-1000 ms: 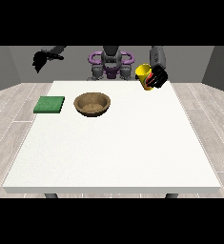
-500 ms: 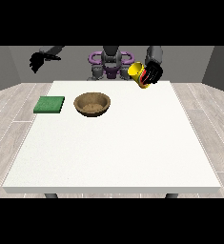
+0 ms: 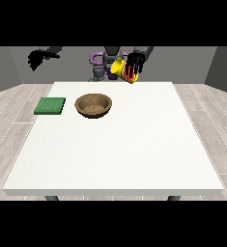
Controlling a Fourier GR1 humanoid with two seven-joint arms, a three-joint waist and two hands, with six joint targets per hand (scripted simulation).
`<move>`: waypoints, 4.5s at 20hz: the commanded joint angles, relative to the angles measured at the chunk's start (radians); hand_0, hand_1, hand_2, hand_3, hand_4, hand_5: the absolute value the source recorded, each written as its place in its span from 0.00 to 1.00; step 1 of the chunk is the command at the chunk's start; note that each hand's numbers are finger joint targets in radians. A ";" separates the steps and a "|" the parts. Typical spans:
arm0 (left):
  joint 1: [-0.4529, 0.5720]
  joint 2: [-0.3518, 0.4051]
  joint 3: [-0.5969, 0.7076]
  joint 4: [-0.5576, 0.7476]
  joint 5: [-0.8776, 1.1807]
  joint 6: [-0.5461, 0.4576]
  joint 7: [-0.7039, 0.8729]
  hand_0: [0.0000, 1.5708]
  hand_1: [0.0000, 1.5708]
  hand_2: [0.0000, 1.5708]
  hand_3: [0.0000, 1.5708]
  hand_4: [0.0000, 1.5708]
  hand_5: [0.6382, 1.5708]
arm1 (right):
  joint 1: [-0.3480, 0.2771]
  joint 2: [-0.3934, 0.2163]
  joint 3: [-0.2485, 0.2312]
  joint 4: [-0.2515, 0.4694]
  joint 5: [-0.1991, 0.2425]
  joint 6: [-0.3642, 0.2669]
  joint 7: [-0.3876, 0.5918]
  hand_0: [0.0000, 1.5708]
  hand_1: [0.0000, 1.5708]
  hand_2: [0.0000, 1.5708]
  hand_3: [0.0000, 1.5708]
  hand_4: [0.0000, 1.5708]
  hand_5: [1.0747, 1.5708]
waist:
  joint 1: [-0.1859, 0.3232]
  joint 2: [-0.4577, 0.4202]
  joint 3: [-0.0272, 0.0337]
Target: Pick the cup and pour the ball into the bowl, then pick the bowl and place it on the pad
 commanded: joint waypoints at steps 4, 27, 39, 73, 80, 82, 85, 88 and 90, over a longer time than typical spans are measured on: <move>-0.071 -0.115 -0.227 0.053 -0.282 -0.119 0.155 0.94 0.94 1.00 1.00 1.00 0.61 | -0.028 -0.039 -0.020 0.047 -0.018 0.030 0.017 0.00 0.00 0.00 0.00 0.00 1.00 | -0.019 -0.020 -0.0007; -0.091 -0.178 -0.118 -0.057 -0.325 -0.203 0.222 0.83 0.83 1.00 1.00 1.00 0.46 | -0.039 0.051 -0.005 0.085 0.001 -0.091 0.063 0.00 0.00 0.00 0.00 0.16 0.99 | 0.131 -0.020 -0.0125; 0.248 -0.233 0.228 -0.417 0.531 0.034 -0.081 0.00 0.00 0.00 0.00 0.00 0.98 | -0.165 0.126 0.015 0.011 0.019 -0.208 0.045 0.00 0.00 0.00 0.00 0.18 0.99 | 0.150 0.204 -0.0226; 0.459 -0.106 0.306 -0.822 0.903 -0.414 -0.357 0.00 0.00 0.00 0.00 0.00 1.00 | -0.394 0.201 -0.096 0.576 -0.014 -0.537 -0.126 0.50 0.50 0.25 0.00 0.28 0.92 | 0.331 0.349 -0.0015; 0.444 -0.122 0.266 -0.823 0.903 -0.447 -0.371 0.00 0.00 0.00 0.00 0.42 0.96 | -0.315 0.118 0.072 0.596 0.269 -0.848 -0.117 1.00 1.00 1.00 0.99 0.60 0.97 | 0.421 0.380 -0.0061; 0.432 -0.121 0.275 -0.787 0.919 -0.464 -0.336 0.00 0.00 0.00 0.00 0.49 0.93 | -0.364 0.122 0.095 0.587 0.293 -0.912 0.003 1.00 1.00 1.00 0.89 0.58 0.99 | 0.424 0.307 -0.0068; 0.463 -0.127 0.302 -0.728 0.942 -0.466 -0.336 0.00 0.00 0.00 0.00 0.59 0.86 | -0.401 0.118 0.140 0.580 0.331 -0.934 0.158 1.00 1.00 1.00 0.75 0.57 0.99 | 0.394 0.198 -0.0065; 0.531 -0.100 0.361 -0.621 0.949 -0.462 -0.417 0.00 0.00 0.00 0.00 0.62 0.84 | -0.451 0.135 0.196 0.550 0.363 -0.920 0.304 1.00 1.00 1.00 0.60 0.54 0.98 | 0.294 0.121 -0.0051; 0.592 -0.073 0.380 -0.607 0.979 -0.506 -0.405 0.00 0.00 0.00 0.00 0.63 0.84 | -0.462 0.127 0.229 0.544 0.387 -0.896 0.394 1.00 1.00 1.00 0.62 0.52 0.99 | 0.276 0.032 -0.0043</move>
